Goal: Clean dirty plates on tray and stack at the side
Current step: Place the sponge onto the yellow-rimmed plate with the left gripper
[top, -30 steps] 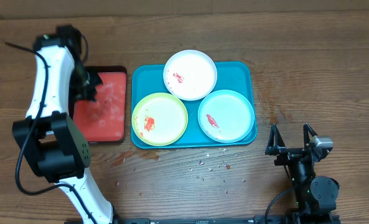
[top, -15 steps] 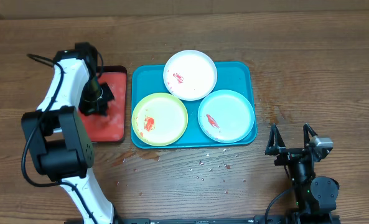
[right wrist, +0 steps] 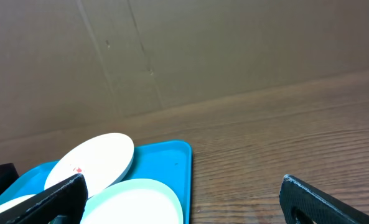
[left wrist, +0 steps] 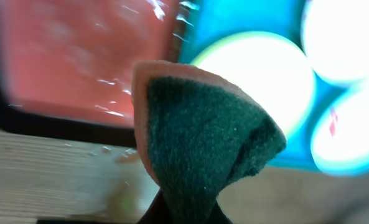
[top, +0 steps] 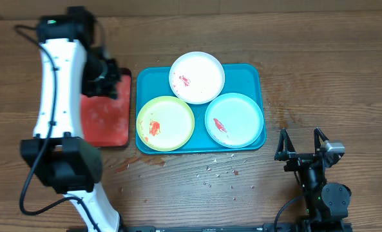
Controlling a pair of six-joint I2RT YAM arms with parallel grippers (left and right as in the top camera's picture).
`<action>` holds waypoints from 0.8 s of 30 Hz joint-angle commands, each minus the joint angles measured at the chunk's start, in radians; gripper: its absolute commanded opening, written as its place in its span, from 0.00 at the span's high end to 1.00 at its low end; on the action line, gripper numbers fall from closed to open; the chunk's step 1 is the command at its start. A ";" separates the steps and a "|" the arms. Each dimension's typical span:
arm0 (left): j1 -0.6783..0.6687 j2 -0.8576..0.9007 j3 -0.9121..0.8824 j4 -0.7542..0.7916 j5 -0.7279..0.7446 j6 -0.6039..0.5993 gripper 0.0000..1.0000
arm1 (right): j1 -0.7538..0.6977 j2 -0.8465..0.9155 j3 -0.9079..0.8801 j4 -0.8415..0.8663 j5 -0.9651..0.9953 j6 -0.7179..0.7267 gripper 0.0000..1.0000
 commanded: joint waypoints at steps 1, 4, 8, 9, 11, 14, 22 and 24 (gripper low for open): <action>-0.128 -0.021 -0.030 -0.001 0.088 0.072 0.96 | -0.006 -0.008 -0.010 0.006 0.010 -0.007 0.00; -0.226 -0.021 -0.106 0.054 0.088 0.067 0.96 | -0.006 -0.008 -0.010 0.006 0.010 -0.007 0.00; -0.340 -0.021 -0.255 0.204 0.088 0.003 0.96 | -0.006 -0.008 -0.010 0.006 0.010 -0.007 0.00; -0.362 -0.020 -0.294 0.249 0.087 -0.017 0.96 | -0.006 -0.008 -0.010 0.006 0.010 -0.007 0.00; -0.388 -0.020 -0.366 0.336 0.080 -0.047 0.96 | -0.006 -0.008 -0.010 0.006 0.010 -0.007 0.00; -0.394 -0.020 -0.455 0.427 0.013 -0.136 0.96 | -0.006 -0.008 -0.010 0.006 0.010 -0.007 0.00; -0.370 -0.019 -0.591 0.528 -0.051 -0.217 0.96 | -0.006 -0.008 -0.010 0.006 0.010 -0.007 0.00; -0.373 -0.019 -0.606 0.554 -0.029 -0.217 0.92 | -0.006 -0.008 -0.010 0.006 0.010 -0.008 0.00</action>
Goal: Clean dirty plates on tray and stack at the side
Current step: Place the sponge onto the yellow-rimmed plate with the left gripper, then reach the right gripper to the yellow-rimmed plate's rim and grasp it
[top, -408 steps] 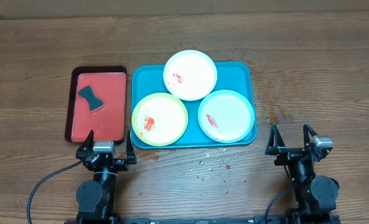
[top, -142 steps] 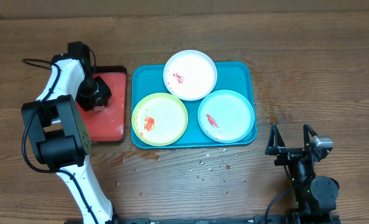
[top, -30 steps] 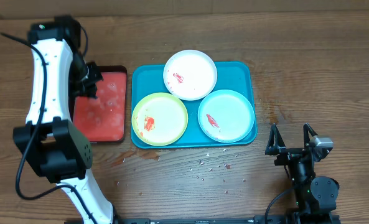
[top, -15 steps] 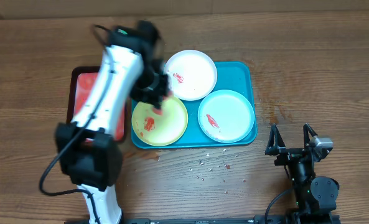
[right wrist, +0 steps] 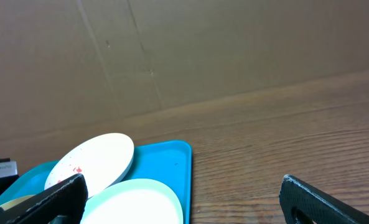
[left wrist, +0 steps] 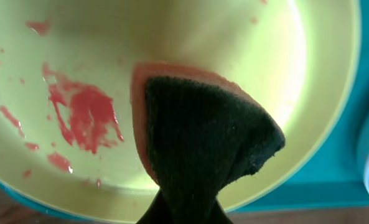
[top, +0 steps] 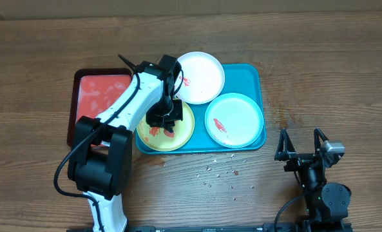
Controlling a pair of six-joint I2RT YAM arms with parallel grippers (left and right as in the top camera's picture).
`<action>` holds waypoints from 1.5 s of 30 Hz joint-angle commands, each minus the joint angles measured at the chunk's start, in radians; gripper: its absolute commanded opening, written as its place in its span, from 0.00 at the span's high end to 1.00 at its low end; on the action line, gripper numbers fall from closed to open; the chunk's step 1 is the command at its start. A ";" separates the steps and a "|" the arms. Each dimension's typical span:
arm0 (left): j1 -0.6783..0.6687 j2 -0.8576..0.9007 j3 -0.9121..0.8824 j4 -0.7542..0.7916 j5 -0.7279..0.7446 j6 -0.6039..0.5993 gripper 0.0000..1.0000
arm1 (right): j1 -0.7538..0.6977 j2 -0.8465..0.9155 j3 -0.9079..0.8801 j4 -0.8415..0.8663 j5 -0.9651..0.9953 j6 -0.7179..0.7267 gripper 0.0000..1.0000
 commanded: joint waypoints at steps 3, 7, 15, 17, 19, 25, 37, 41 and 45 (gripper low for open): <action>-0.012 -0.019 -0.029 0.039 0.031 -0.036 0.42 | -0.006 -0.008 -0.010 0.005 0.009 -0.008 0.00; -0.012 -0.019 -0.029 0.052 0.028 -0.027 0.15 | -0.006 -0.008 -0.010 0.005 0.009 -0.008 0.00; 0.044 -0.019 0.128 -0.070 0.006 0.069 0.34 | -0.006 -0.008 -0.010 0.005 0.009 -0.008 0.00; 0.074 -0.021 0.221 -0.141 -0.026 0.069 0.39 | -0.006 -0.008 -0.010 0.005 0.009 -0.008 0.00; 0.101 -0.025 0.305 -0.200 -0.048 0.070 0.41 | -0.006 -0.008 -0.010 0.005 0.009 -0.008 0.00; 0.204 -0.095 0.471 -0.303 -0.061 0.114 0.39 | -0.006 -0.008 -0.010 0.006 0.009 -0.008 0.00; 0.357 -0.126 0.433 -0.316 -0.100 0.106 0.00 | -0.002 -0.008 -0.010 0.092 -0.094 0.110 0.00; 0.357 -0.123 0.402 -0.302 -0.100 0.106 0.00 | -0.002 -0.008 -0.010 0.308 -0.297 0.211 0.00; 0.357 -0.123 0.402 -0.301 -0.101 0.106 0.00 | -0.004 -0.006 0.032 0.535 -0.327 0.206 0.00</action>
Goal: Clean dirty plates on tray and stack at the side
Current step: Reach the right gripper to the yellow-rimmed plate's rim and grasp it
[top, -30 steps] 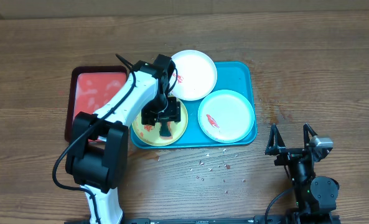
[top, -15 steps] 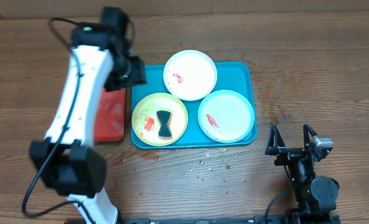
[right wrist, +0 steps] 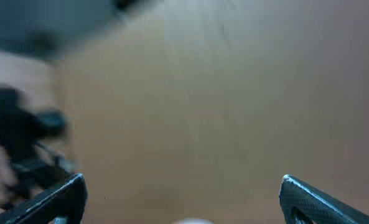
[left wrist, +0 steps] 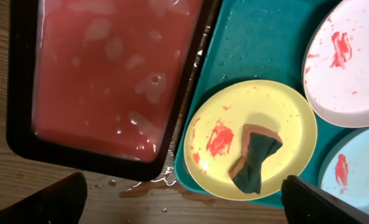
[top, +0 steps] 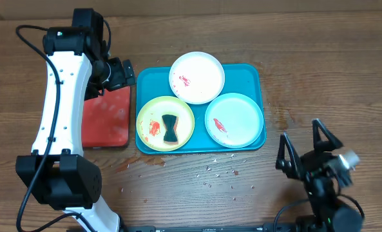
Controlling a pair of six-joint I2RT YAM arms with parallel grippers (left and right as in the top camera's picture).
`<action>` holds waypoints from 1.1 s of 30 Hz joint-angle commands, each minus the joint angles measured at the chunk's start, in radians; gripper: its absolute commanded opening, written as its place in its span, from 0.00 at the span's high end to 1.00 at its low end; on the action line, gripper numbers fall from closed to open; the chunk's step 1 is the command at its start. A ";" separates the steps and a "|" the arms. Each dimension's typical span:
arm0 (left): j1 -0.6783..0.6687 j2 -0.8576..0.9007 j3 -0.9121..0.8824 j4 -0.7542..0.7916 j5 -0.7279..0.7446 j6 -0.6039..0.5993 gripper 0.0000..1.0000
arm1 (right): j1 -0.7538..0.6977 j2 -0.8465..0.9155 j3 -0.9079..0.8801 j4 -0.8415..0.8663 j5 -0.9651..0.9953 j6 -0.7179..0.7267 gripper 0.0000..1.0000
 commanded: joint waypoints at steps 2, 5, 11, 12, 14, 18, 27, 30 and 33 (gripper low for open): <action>-0.002 0.011 -0.005 0.010 -0.010 0.008 0.00 | -0.004 0.013 0.116 0.002 -0.085 -0.004 0.00; -0.002 0.011 -0.005 0.011 -0.010 0.008 0.00 | -0.004 0.092 0.293 -0.203 -0.085 -0.073 0.00; -0.002 0.011 -0.005 0.015 -0.009 0.007 0.00 | -0.004 0.493 0.799 -0.818 -0.093 -0.211 0.00; -0.002 0.011 -0.005 0.015 -0.009 0.007 0.00 | -0.003 0.622 0.936 -0.974 -0.097 -0.217 0.00; -0.002 0.011 -0.005 0.014 -0.009 0.000 0.00 | 0.003 0.836 1.150 -1.187 -0.170 -0.219 0.00; -0.002 0.011 -0.005 0.015 -0.008 -0.053 0.00 | 0.005 1.170 1.367 -1.249 -0.542 -0.143 0.00; -0.002 0.011 -0.005 0.006 -0.008 -0.053 0.00 | 0.200 1.463 1.373 -1.077 -0.523 -0.135 0.00; -0.002 0.011 -0.005 0.007 -0.009 -0.053 0.00 | 0.369 1.489 1.373 -1.120 0.013 -0.010 0.00; -0.002 0.011 -0.005 0.014 -0.008 -0.053 0.00 | 0.502 1.534 1.373 -1.145 0.372 0.122 0.16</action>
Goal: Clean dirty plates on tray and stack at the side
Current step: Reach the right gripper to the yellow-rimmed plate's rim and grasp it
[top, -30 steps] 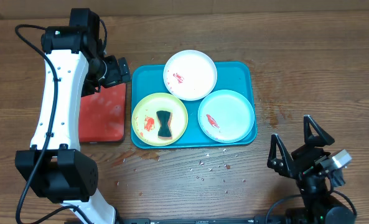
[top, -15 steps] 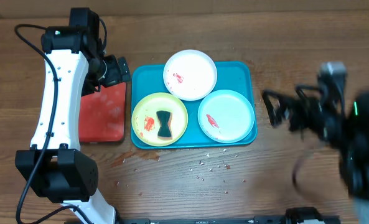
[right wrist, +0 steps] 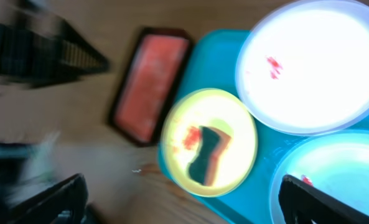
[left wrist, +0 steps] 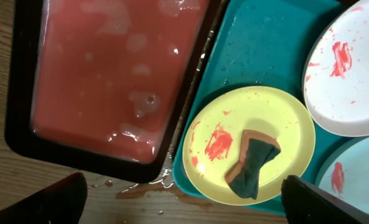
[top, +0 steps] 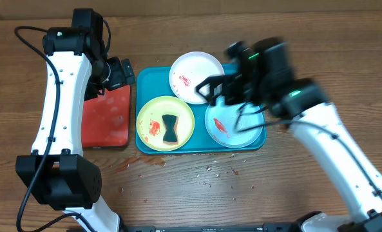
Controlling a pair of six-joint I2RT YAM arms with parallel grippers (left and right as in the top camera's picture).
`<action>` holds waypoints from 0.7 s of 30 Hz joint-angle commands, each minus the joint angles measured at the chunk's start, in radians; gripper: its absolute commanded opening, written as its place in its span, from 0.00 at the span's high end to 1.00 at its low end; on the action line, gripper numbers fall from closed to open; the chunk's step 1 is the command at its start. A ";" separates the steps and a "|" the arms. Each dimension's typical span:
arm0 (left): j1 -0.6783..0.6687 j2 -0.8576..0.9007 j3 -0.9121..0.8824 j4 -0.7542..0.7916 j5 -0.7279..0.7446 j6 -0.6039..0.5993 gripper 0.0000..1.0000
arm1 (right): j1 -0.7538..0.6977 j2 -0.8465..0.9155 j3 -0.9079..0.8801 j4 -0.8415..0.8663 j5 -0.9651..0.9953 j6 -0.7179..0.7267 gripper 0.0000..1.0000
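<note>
A teal tray [top: 252, 72] holds three stained plates: yellow [top: 153, 111], white [top: 197, 77] and light blue [top: 242, 125]. A green-and-orange sponge [top: 170, 129] lies crumpled on the yellow plate [left wrist: 249, 124], beside a red smear. My left gripper [top: 113, 74] hangs open and empty above the red-liquid tray's right edge; its fingers [left wrist: 47, 199] frame the left wrist view. My right gripper [top: 226, 96], blurred, is open and empty above the teal tray between the white and blue plates. The right wrist view shows the sponge [right wrist: 206, 155], yellow plate [right wrist: 234, 118] and white plate [right wrist: 315, 68].
A black tray of red liquid [top: 105, 116] sits left of the teal tray. A wet spill [top: 133, 164] and scattered crumbs [top: 219, 173] lie on the wooden table in front of the trays. A cardboard wall runs along the far edge.
My right arm, then raised at the table's front right, now reaches over the teal tray, still open. The left arm and the sponge on the yellow plate have not moved.
My left gripper held the sponge over the red-liquid tray, then had it down on the yellow plate. Later the sponge lay loose on that plate and the left gripper was open, back by the red tray. The right arm rested, rose, and now hangs over the plates.
</note>
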 commanded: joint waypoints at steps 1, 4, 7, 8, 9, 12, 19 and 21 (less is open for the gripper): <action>-0.002 0.011 -0.002 0.006 0.001 -0.015 0.00 | 0.148 0.051 0.013 -0.007 0.591 0.171 0.23; -0.002 0.012 -0.002 0.011 0.025 -0.015 0.00 | 0.197 0.127 0.013 0.026 0.586 0.190 0.31; -0.002 0.011 -0.002 0.011 0.027 -0.015 0.00 | 0.210 0.211 0.013 0.038 0.584 0.250 0.42; -0.002 0.012 -0.002 0.011 0.027 -0.014 0.00 | 0.210 0.244 0.013 0.043 0.575 0.253 0.43; -0.002 0.012 -0.002 0.010 0.027 -0.014 0.01 | 0.210 0.268 0.013 0.050 0.562 0.252 0.42; -0.002 0.012 -0.002 0.008 0.027 -0.014 0.00 | 0.209 0.340 0.013 0.106 0.480 0.244 0.43; -0.002 0.012 -0.002 0.008 0.043 -0.015 0.00 | 0.209 0.398 0.013 0.177 0.394 0.244 0.46; -0.002 0.012 -0.002 0.006 0.050 -0.014 0.00 | 0.209 0.422 0.013 0.169 0.394 0.244 0.47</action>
